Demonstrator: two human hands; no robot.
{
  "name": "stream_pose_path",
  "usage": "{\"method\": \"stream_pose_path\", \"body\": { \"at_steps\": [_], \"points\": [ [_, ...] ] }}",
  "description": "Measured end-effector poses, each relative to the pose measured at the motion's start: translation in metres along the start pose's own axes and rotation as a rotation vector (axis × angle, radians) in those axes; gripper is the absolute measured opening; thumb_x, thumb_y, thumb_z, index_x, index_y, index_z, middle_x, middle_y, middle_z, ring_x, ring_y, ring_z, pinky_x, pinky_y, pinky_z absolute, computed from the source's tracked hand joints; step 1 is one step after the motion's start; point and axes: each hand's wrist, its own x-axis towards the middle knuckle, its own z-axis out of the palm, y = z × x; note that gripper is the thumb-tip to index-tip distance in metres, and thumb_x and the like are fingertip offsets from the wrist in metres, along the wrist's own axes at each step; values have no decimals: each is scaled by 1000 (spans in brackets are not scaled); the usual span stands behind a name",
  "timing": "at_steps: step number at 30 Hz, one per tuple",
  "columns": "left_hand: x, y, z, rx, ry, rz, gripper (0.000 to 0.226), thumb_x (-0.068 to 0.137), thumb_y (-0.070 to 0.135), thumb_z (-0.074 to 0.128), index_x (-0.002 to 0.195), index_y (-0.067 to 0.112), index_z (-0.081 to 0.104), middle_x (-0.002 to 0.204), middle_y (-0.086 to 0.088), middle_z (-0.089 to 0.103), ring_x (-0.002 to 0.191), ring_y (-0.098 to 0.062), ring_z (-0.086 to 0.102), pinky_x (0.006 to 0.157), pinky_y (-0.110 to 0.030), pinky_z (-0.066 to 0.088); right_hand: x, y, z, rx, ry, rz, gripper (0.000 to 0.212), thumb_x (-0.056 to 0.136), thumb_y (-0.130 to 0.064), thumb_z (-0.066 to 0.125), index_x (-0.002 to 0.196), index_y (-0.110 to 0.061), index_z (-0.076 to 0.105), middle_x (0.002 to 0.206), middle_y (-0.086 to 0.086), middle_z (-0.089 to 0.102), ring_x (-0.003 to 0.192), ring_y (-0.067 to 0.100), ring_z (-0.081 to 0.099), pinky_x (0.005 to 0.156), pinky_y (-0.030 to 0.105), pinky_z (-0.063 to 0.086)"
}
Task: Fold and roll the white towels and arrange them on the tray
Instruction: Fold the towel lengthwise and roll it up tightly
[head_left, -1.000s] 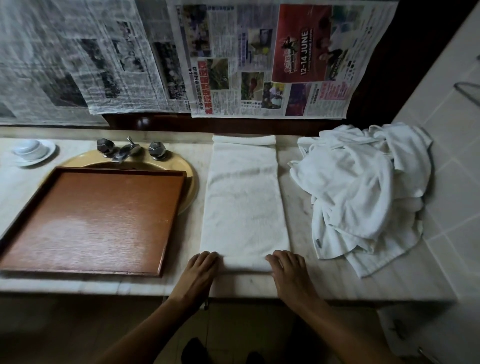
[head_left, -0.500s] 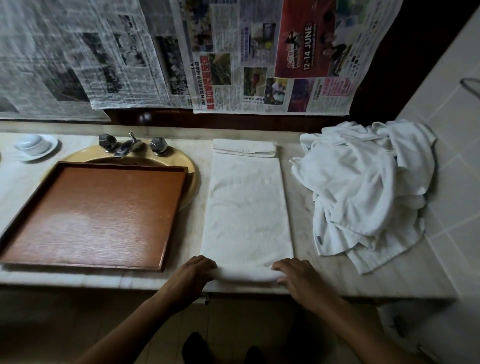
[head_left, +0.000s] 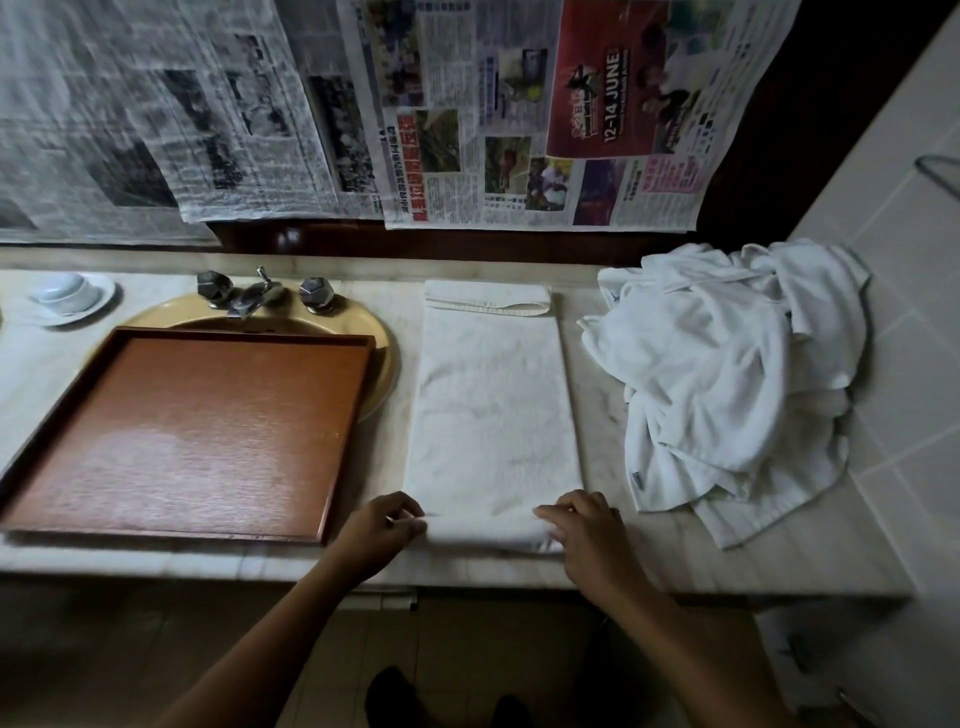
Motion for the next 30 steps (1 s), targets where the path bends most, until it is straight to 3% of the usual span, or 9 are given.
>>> {"method": "stream_pose_path", "body": {
  "at_steps": [2, 6, 10, 13, 17, 20, 23, 26, 30],
  "points": [
    [0, 1, -1, -48, -8, -27, 10, 85, 38, 75, 92, 31, 73, 87, 3, 75, 78, -14, 71, 72, -36, 57, -7, -10, 7, 19, 66, -23, 71, 59, 20, 65, 114, -24, 75, 104, -6, 61, 93, 21, 58, 70, 34, 49],
    [2, 4, 1, -103, 36, -73, 10, 82, 42, 75, 87, 33, 75, 82, -1, 74, 78, -20, 71, 68, -35, 55, -26, -28, 19, -33, 177, -50, 56, 74, 3, 46, 119, -18, 72, 114, 0, 62, 102, 24, 58, 79, 38, 52],
    [1, 8, 15, -11, 211, -87, 10, 89, 38, 76, 92, 29, 75, 97, -2, 67, 84, -18, 67, 73, -32, 53, -35, -35, 31, -136, 170, -50, 58, 79, -2, 64, 137, -9, 62, 135, 13, 56, 119, 35, 54, 106, 48, 39],
    [-10, 2, 40, 430, 434, 165, 36, 98, 40, 55, 126, 22, 67, 129, -9, 61, 114, -30, 60, 90, -45, 50, -37, -34, 36, -165, 169, -63, 63, 82, -6, 65, 144, -7, 56, 143, 16, 53, 127, 39, 51, 116, 56, 32],
    [-26, 0, 80, 606, 328, 530, 59, 103, 39, 41, 157, 18, 38, 164, -7, 35, 152, -30, 30, 118, -52, 22, -36, -31, 40, -189, 86, -61, 71, 86, -12, 62, 154, -11, 43, 155, 13, 44, 143, 38, 40, 122, 57, 23],
    [-17, -3, 84, 659, 280, 523, 61, 103, 37, 40, 160, 19, 31, 165, -7, 33, 153, -30, 28, 119, -52, 19, -26, -26, 35, -215, 47, -84, 73, 89, -17, 62, 158, -15, 37, 159, 10, 40, 148, 35, 35, 123, 54, 19],
    [-2, -5, 70, 705, 218, 507, 71, 95, 31, 56, 160, 20, 30, 159, -9, 44, 146, -32, 42, 118, -49, 22, -12, -13, 27, -241, -11, -90, 75, 89, -17, 62, 159, -21, 35, 159, 10, 40, 149, 34, 34, 121, 58, 23],
    [9, -7, 51, 722, 161, 527, 90, 76, 18, 78, 156, 15, 37, 143, -9, 57, 130, -30, 57, 113, -47, 42, 0, -1, 17, -230, -95, -127, 87, 81, -8, 67, 159, -25, 31, 153, 7, 44, 142, 31, 43, 115, 57, 37],
    [12, -16, 31, 720, 95, 593, 83, 73, 8, 74, 151, 8, 45, 138, -9, 59, 124, -29, 60, 103, -42, 52, 4, 13, 9, -228, -145, -200, 93, 72, 3, 68, 156, -20, 34, 140, 6, 57, 124, 27, 59, 105, 47, 49]
  ]
}}
